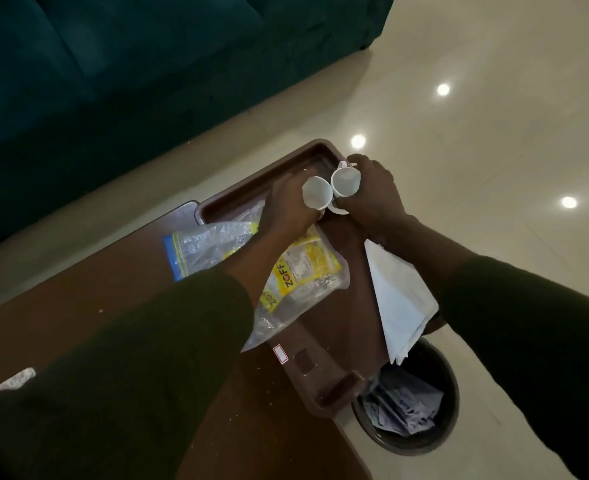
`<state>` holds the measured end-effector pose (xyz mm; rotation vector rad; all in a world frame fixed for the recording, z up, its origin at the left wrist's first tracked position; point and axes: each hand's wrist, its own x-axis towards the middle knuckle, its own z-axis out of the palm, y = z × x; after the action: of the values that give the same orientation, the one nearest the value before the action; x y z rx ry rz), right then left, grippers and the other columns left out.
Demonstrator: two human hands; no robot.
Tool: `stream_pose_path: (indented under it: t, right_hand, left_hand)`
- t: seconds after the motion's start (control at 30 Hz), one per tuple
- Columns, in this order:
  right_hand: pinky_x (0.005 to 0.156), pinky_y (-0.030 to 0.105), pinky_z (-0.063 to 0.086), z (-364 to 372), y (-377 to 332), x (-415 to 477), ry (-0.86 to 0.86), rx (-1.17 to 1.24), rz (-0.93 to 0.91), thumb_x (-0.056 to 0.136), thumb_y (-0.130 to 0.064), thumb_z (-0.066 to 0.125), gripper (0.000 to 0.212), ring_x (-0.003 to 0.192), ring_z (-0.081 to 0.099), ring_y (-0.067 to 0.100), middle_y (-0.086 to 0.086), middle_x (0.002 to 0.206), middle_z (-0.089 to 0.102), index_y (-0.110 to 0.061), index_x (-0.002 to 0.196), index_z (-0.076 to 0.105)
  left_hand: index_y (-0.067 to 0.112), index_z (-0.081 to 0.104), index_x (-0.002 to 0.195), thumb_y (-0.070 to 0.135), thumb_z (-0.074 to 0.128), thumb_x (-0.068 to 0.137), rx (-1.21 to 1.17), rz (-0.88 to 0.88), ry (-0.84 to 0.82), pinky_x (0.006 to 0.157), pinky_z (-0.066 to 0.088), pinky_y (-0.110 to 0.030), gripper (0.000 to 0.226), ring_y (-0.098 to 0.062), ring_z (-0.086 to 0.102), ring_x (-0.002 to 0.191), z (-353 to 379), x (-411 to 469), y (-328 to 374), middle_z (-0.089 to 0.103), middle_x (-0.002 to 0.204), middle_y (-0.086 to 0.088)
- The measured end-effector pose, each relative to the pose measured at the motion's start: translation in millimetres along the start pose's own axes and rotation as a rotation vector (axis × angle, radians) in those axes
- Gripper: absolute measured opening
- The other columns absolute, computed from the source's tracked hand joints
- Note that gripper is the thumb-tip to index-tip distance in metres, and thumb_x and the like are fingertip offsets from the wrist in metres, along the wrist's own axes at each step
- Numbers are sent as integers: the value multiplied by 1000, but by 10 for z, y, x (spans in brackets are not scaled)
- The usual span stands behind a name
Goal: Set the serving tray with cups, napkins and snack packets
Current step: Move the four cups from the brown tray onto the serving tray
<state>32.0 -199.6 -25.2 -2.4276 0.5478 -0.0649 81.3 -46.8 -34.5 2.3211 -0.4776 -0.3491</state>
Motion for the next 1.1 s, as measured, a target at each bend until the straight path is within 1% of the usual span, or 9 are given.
stream_pose_path:
  t: [0.07, 0.13, 0.23, 0.37, 0.47, 0.63, 0.8, 0.9, 1.1]
  right_hand:
    - [89, 40, 46, -86, -74, -170, 65, 31, -32, 72, -30, 75, 53, 103, 57, 27, 7, 110, 64, -11, 117, 56]
    - [87, 36, 44, -157, -181, -323, 93, 37, -73, 67, -28, 77, 52, 102, 57, 24, 4, 108, 64, -12, 113, 58]
    - [84, 30, 42, -177, -472, -559, 98, 52, -134, 65, -23, 76, 44, 101, 56, 21, 0, 102, 64, -14, 105, 61]
    - [79, 34, 47, -39, -1022, -733, 61, 72, -224, 66, -19, 75, 32, 92, 58, 18, -1, 94, 67, -16, 95, 65]
    - [72, 27, 44, 173, -1493, -828, 24, -11, -301, 75, -28, 70, 19, 85, 58, 12, -9, 85, 63, -20, 90, 63]
    - [91, 25, 37, 745, -2317, -1196, -151, 36, -328, 65, -21, 77, 62, 120, 51, 26, 4, 125, 59, -15, 124, 58]
    - [82, 22, 31, 1328, -3179, -1723, -240, -21, -492, 70, -29, 74, 50, 114, 53, 23, 0, 119, 61, -20, 117, 60]
    - [90, 30, 40, 1602, -3687, -2156, -301, -24, -574, 72, -34, 74, 50, 109, 54, 23, 0, 120, 60, -21, 117, 59]
    - [90, 38, 46, 2060, -4341, -3115, -388, 22, -683, 70, -24, 77, 47, 101, 56, 20, 0, 113, 62, -16, 113, 60]
  left_hand:
    - [25, 64, 124, 21, 82, 67, -91, 21, 89, 80, 39, -17, 60, -18, 59, 114, -79, -117, 4, 67, 124, 1]
    - [23, 62, 128, 22, 82, 70, -168, 24, 129, 85, 37, -13, 62, -13, 57, 119, -207, -230, 4, 64, 130, 2]
    - [15, 59, 133, 15, 80, 72, -206, 43, 154, 103, 41, -25, 64, -17, 55, 126, -504, -432, -29, 61, 136, -3]
    - [15, 59, 132, 11, 80, 70, -216, 18, 224, 102, 46, -37, 66, -21, 59, 120, -1008, -787, -216, 63, 130, -5]
    - [14, 60, 131, 12, 81, 70, -236, -28, 256, 100, 48, -42, 65, -23, 60, 119, -1402, -1124, -501, 63, 130, -6]
    - [18, 61, 131, 21, 83, 73, -271, -106, 352, 101, 50, -36, 62, -15, 60, 119, -2056, -1828, -1133, 64, 131, -1]
    - [25, 57, 135, 33, 84, 72, -203, -190, 460, 99, 50, -31, 69, -10, 58, 117, -2729, -2667, -1746, 61, 135, 4]
    - [28, 56, 134, 31, 84, 72, -218, -237, 521, 99, 51, -39, 67, -11, 58, 118, -3022, -3260, -2067, 61, 132, 8]
    - [28, 54, 135, 23, 82, 74, -211, -252, 611, 97, 51, -28, 67, -3, 55, 123, -3414, -4462, -2533, 59, 136, 11]
